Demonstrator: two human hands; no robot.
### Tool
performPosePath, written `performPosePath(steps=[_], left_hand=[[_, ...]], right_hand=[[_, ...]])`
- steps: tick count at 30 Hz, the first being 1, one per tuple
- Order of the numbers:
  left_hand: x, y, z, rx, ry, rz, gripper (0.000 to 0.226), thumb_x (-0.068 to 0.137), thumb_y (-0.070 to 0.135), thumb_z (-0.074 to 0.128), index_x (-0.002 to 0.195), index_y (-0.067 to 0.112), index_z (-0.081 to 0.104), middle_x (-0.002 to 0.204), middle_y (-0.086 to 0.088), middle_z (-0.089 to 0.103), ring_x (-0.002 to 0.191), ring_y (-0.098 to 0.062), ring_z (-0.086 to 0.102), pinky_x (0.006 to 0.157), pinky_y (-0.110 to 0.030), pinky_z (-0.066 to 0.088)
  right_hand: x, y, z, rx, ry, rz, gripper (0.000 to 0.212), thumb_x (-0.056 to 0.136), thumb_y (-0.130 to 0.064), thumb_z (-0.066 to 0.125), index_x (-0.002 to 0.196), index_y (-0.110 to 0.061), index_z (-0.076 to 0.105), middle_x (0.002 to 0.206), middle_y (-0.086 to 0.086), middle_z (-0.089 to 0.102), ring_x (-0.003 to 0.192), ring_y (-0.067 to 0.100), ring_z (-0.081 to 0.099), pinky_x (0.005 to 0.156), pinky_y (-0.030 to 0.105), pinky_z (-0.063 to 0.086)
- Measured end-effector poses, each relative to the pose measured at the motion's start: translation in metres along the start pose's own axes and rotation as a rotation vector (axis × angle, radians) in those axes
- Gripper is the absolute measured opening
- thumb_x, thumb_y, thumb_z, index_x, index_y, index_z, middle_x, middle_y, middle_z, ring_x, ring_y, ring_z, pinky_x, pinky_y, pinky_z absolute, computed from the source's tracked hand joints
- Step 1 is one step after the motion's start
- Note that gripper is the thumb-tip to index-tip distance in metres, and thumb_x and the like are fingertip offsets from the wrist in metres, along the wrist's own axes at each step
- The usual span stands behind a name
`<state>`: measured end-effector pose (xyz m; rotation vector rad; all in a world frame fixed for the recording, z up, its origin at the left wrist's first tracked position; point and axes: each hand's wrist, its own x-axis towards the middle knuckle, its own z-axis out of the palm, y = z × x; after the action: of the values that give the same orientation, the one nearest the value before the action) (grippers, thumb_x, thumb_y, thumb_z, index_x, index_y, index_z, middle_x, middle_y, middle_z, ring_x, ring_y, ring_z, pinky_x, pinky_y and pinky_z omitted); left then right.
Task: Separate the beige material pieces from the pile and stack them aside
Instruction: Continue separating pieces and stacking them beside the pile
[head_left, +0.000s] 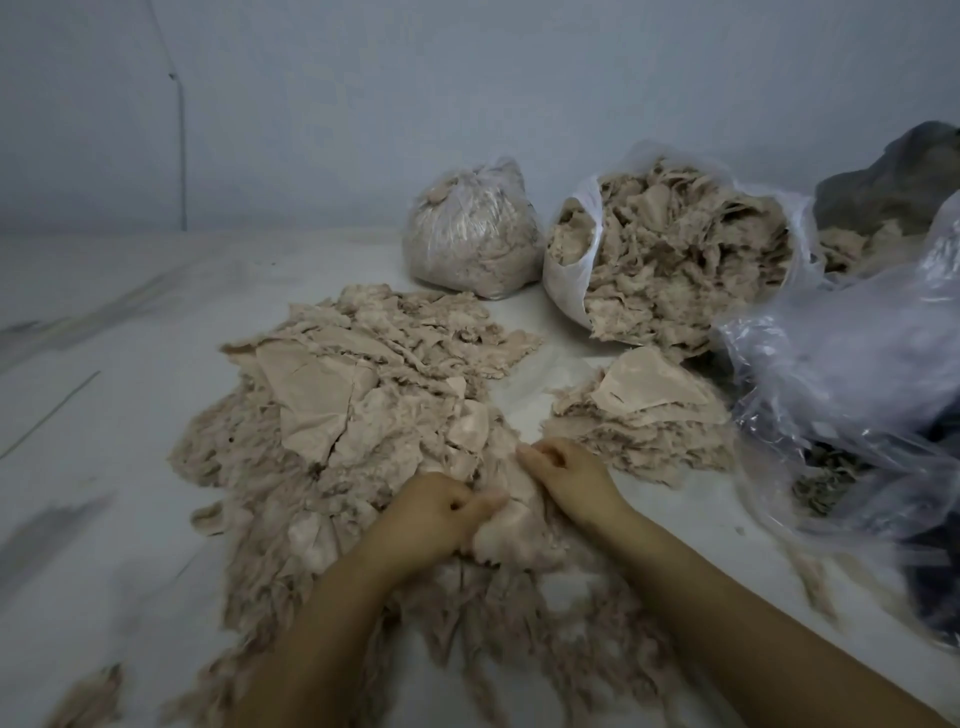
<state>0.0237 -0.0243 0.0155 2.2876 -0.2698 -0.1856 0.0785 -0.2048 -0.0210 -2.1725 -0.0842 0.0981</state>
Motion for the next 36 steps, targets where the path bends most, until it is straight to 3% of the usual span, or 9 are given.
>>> performPosePath(steps=[4,9,12,15,19,22,25,29,36], left_hand=[[-0.004,0.005,-0.012,0.370,-0.220,-0.019,0.030,0.082,0.035,0.071,0.066,0.011,0.067,0.065,0.001,0.064,0.060,-0.013,0.057,0.062,-0.028,0.046],[0.006,0.031,-0.021,0.664,0.072,0.082,0.017,0.081,0.040,0.067,0.087,0.024,0.070,0.086,0.006,0.069,0.084,-0.013,0.062,0.069,-0.027,0.047],[0.034,0.039,-0.013,0.560,0.268,0.294,0.026,0.094,0.021,0.050,0.117,0.021,0.063,0.115,-0.001,0.062,0.109,-0.020,0.055,0.083,-0.030,0.043],[0.064,0.029,-0.006,0.688,-0.023,0.248,0.052,0.096,0.018,0.045,0.146,0.015,0.031,0.145,-0.007,0.041,0.135,-0.022,0.031,0.112,-0.034,0.019],[0.080,0.011,-0.007,0.663,-0.139,0.185,0.026,0.092,0.016,0.047,0.114,0.017,0.062,0.107,-0.003,0.067,0.107,-0.023,0.055,0.099,-0.028,0.031],[0.076,0.004,-0.010,0.380,-0.121,0.137,0.020,0.089,0.008,0.048,0.084,0.020,0.064,0.083,0.009,0.063,0.085,-0.014,0.058,0.070,-0.019,0.042],[0.071,0.000,-0.007,0.404,-0.110,0.139,0.013,0.091,0.021,0.056,0.102,0.022,0.064,0.096,0.006,0.064,0.091,-0.012,0.058,0.075,-0.021,0.041],[0.065,-0.008,-0.002,0.340,-0.133,0.093,0.060,0.088,0.043,0.062,0.139,0.019,0.043,0.127,-0.001,0.056,0.116,-0.016,0.052,0.095,-0.026,0.041],[0.067,-0.010,-0.005,0.192,-0.102,0.119,0.094,0.069,0.051,0.078,0.146,0.028,0.029,0.140,0.005,0.039,0.118,-0.004,0.040,0.095,-0.020,0.037]], right_hand=[[0.006,-0.005,0.009,-0.085,-0.040,-0.022,0.043,0.084,-0.032,0.070,0.054,-0.022,0.040,0.055,-0.006,0.041,0.052,0.009,0.039,0.052,0.026,0.029],[-0.007,-0.009,0.002,-0.019,0.032,-0.174,0.040,0.076,-0.028,0.078,0.066,-0.017,0.041,0.079,0.004,0.044,0.074,0.019,0.044,0.061,0.028,0.030],[-0.018,-0.010,-0.004,-0.019,-0.063,-0.236,0.036,0.074,-0.028,0.080,0.077,-0.009,0.051,0.100,0.006,0.054,0.096,0.020,0.051,0.074,0.025,0.036],[-0.030,-0.008,-0.006,-0.038,-0.020,-0.405,0.026,0.076,-0.020,0.079,0.077,-0.016,0.054,0.121,0.000,0.051,0.115,0.013,0.046,0.092,0.015,0.035],[-0.041,0.005,-0.008,-0.034,-0.030,-0.410,0.027,0.074,-0.039,0.079,0.073,-0.017,0.062,0.119,-0.015,0.050,0.118,0.000,0.043,0.095,0.010,0.032],[-0.030,0.007,-0.015,0.198,0.100,-0.190,0.044,0.086,-0.053,0.056,0.074,-0.011,0.059,0.079,-0.014,0.061,0.084,0.010,0.059,0.074,0.016,0.043],[-0.008,0.006,-0.015,-0.004,0.115,-0.005,0.028,0.087,-0.043,0.063,0.093,-0.017,0.058,0.088,-0.008,0.061,0.086,0.012,0.059,0.075,0.024,0.042],[0.003,0.002,0.002,-0.274,-0.048,-0.025,0.025,0.083,-0.041,0.067,0.083,-0.017,0.061,0.081,-0.004,0.059,0.084,0.016,0.057,0.070,0.030,0.042],[-0.011,-0.008,-0.020,0.175,0.121,-0.264,0.027,0.082,-0.010,0.071,0.073,-0.020,0.048,0.077,-0.004,0.054,0.068,0.001,0.046,0.065,0.018,0.036]])
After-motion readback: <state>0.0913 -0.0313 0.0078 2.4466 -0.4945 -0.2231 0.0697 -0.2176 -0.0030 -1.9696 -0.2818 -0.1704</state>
